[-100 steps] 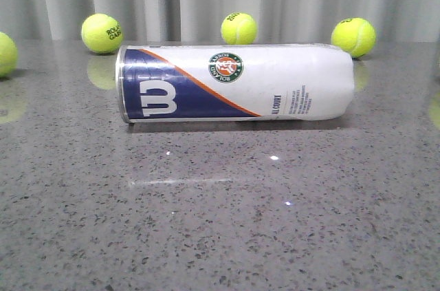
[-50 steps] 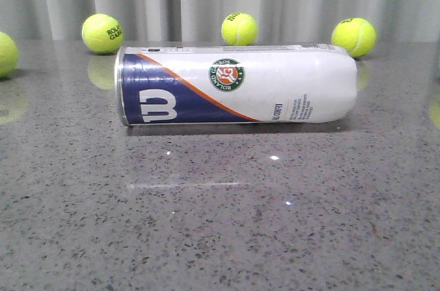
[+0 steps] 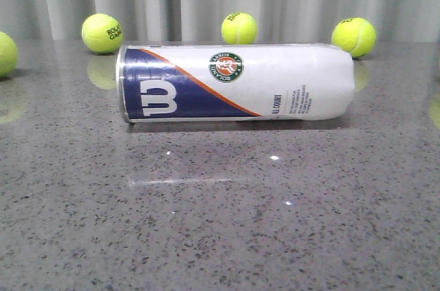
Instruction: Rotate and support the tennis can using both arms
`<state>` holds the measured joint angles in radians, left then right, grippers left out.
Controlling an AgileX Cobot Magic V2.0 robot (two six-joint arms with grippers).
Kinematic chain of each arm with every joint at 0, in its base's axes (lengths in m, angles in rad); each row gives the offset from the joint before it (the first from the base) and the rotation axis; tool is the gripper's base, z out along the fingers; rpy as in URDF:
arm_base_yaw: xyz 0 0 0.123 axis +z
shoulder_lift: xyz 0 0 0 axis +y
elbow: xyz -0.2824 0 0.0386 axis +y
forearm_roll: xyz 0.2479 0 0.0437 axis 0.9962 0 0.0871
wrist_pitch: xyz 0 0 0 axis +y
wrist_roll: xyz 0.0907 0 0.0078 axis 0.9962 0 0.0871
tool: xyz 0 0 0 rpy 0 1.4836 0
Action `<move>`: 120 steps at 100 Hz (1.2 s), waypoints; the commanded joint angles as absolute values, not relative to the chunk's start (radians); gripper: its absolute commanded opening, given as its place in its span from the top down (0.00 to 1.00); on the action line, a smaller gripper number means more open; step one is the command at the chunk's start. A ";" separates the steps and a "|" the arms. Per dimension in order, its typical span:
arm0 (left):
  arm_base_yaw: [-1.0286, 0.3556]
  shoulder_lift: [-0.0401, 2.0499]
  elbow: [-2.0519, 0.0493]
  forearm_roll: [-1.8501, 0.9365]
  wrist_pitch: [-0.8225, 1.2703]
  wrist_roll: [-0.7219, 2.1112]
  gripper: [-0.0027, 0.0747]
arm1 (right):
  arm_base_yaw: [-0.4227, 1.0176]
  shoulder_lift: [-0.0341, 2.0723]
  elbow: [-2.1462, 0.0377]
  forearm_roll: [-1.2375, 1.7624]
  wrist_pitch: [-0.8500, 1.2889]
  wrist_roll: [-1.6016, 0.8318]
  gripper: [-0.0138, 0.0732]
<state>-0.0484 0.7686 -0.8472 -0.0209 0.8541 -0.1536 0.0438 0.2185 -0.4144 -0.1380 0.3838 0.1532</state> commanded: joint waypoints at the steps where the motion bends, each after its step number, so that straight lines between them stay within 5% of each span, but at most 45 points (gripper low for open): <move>1: -0.043 0.771 -0.881 -0.041 0.795 -0.133 0.61 | 0.037 0.226 -0.439 -0.149 0.299 0.153 0.92; 12: -0.043 0.771 -0.881 -0.041 0.783 -0.133 0.24 | 0.037 0.226 -0.439 -0.149 0.299 0.153 0.92; 21: -0.043 0.771 -0.881 -0.041 0.771 -0.133 0.08 | 0.037 0.226 -0.439 -0.149 0.299 0.153 0.92; 37: -0.043 0.791 -0.881 -0.176 0.763 -0.105 0.07 | 0.037 0.226 -0.439 -0.149 0.299 0.153 0.92; 63: -0.049 0.955 -0.881 -0.814 0.791 0.323 0.07 | 0.037 0.226 -0.439 -0.149 0.299 0.153 0.92; 120: -0.074 1.344 -0.881 -1.322 1.012 0.732 0.07 | 0.037 0.226 -0.439 -0.149 0.299 0.153 0.92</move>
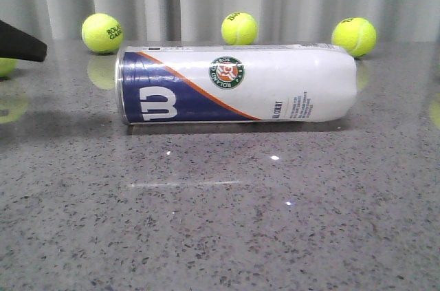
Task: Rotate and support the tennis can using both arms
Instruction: 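Reach the left gripper to the open end of the can, then grasp the can's open end with the left gripper and lift it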
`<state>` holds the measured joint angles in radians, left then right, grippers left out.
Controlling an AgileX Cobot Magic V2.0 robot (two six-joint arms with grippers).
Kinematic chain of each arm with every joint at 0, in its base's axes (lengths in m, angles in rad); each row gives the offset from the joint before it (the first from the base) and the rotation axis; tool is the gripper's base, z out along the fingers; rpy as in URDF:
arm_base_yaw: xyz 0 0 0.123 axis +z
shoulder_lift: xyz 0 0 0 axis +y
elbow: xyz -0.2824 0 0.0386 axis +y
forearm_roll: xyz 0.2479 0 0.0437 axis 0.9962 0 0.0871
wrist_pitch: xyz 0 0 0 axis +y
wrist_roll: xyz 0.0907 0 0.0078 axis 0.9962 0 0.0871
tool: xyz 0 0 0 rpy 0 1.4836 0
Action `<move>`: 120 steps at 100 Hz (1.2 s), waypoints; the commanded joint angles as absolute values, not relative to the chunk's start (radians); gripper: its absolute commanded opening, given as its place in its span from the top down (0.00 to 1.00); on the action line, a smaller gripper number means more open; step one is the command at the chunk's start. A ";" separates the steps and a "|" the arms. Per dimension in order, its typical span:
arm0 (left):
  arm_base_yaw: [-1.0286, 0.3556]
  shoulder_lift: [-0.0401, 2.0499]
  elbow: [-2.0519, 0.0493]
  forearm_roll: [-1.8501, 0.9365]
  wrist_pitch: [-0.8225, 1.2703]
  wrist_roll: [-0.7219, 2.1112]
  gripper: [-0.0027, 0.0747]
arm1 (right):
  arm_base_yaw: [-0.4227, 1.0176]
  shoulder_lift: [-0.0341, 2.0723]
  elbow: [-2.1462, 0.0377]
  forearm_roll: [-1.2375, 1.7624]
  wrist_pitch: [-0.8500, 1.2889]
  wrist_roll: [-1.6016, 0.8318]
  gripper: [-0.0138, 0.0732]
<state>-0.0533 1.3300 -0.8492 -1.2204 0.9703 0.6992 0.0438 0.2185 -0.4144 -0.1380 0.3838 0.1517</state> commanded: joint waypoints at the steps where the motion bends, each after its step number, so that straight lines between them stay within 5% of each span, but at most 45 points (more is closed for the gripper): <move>1: -0.079 1.347 -0.881 -1.322 1.013 0.734 0.07 | 0.037 0.226 -0.439 -0.149 0.299 0.153 0.92; 89: -0.281 1.612 -0.885 -1.715 1.070 0.960 0.09 | 0.037 0.226 -0.439 -0.149 0.298 0.153 0.92; 101: -0.294 1.632 -0.885 -1.729 1.071 0.960 0.28 | 0.037 0.226 -0.439 -0.149 0.298 0.153 0.92; 120: -0.296 1.632 -0.885 -1.742 1.074 0.960 0.90 | 0.037 0.226 -0.439 -0.149 0.298 0.153 0.92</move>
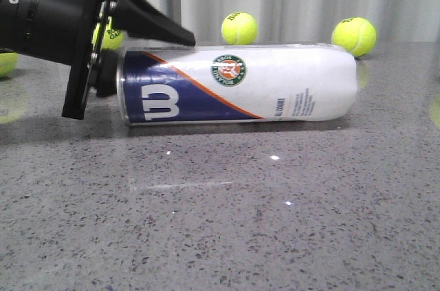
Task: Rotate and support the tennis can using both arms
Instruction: 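Grasp the can's open end with the left gripper and lift it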
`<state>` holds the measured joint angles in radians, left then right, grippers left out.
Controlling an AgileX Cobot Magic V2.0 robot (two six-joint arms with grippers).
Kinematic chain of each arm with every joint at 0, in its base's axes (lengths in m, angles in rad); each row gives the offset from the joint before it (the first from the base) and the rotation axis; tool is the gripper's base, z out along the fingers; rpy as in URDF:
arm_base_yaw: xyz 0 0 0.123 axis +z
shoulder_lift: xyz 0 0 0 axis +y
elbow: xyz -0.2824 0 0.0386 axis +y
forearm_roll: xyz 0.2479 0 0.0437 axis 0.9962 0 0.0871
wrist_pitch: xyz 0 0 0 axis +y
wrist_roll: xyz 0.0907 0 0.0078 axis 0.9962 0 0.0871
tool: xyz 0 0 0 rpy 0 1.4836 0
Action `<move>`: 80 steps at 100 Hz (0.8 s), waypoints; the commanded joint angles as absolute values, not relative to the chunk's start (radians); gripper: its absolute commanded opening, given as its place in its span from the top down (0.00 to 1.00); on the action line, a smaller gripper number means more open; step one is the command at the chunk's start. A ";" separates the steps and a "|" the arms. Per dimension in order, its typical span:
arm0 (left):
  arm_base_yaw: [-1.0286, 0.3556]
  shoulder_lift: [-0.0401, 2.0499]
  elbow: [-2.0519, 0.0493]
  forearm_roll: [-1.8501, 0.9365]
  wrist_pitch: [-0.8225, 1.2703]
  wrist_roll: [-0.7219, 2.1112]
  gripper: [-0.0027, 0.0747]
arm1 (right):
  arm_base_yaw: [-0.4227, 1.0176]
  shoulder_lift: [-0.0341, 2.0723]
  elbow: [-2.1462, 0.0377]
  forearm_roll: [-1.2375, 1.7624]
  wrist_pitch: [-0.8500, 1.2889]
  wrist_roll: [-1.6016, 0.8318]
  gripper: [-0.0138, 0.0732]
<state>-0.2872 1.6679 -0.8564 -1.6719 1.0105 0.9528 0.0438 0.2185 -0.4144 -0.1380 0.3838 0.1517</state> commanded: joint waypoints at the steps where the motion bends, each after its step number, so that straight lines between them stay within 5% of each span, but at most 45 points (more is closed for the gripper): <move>1: -0.296 1.632 -0.885 -1.746 1.074 0.960 0.94 | 0.037 0.226 -0.439 -0.149 0.298 0.153 0.92; 3: -0.296 1.632 -0.885 -1.747 1.077 0.961 1.00 | 0.037 0.226 -0.439 -0.149 0.298 0.153 0.92; 47: -0.289 1.447 -0.890 -1.740 1.178 1.037 0.99 | 0.037 0.226 -0.439 -0.149 0.298 0.153 0.92; 80: -0.233 1.116 -1.101 -1.010 1.070 0.610 0.99 | 0.037 0.226 -0.439 -0.149 0.298 0.153 0.92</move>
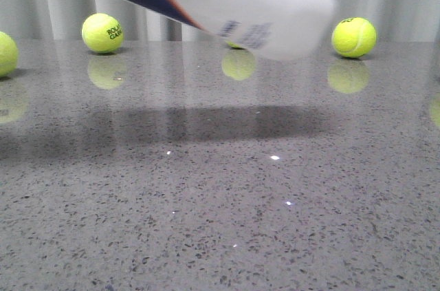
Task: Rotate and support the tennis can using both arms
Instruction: 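Grasp the can's open end with the left gripper and lift it, then swing the can upright with the left gripper and set it down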
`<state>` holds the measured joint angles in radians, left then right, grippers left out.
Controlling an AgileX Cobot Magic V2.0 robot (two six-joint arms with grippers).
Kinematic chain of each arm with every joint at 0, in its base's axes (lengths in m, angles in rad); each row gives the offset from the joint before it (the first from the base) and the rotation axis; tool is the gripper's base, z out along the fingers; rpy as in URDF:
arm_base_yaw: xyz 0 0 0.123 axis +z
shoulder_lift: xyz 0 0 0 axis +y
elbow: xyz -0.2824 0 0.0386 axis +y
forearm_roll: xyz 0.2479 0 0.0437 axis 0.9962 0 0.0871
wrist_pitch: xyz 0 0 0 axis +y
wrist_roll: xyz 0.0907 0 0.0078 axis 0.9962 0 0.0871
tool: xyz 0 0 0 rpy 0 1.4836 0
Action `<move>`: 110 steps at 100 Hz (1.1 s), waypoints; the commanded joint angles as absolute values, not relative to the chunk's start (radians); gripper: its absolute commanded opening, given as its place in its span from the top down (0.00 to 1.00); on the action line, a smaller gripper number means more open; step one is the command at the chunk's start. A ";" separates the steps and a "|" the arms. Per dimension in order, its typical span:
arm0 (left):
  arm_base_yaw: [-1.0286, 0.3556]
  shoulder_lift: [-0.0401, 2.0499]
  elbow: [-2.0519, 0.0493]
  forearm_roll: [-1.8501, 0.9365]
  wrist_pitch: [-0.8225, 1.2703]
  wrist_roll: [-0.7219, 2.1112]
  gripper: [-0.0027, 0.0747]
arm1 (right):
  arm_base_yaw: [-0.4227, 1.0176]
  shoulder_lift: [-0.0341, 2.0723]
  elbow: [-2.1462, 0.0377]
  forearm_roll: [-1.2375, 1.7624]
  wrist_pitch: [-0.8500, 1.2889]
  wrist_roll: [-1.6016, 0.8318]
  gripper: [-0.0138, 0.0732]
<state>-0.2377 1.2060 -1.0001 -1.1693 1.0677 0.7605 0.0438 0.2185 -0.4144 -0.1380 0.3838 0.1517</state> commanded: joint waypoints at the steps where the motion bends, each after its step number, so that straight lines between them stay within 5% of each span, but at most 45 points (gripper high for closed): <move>1: -0.233 1.111 -1.109 -0.970 1.073 0.598 0.99 | 0.037 0.226 -0.439 -0.149 0.298 0.153 0.92; 38: -0.233 1.042 -1.394 -0.360 1.275 0.295 0.99 | 0.037 0.226 -0.439 -0.149 0.298 0.153 0.92; 110: -0.235 1.207 -1.395 -0.202 1.275 0.275 0.99 | 0.037 0.226 -0.439 -0.149 0.298 0.153 0.92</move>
<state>-0.2356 1.2133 -1.3623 -0.1858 1.2686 0.2854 0.0438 0.2185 -0.4144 -0.1380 0.3838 0.1517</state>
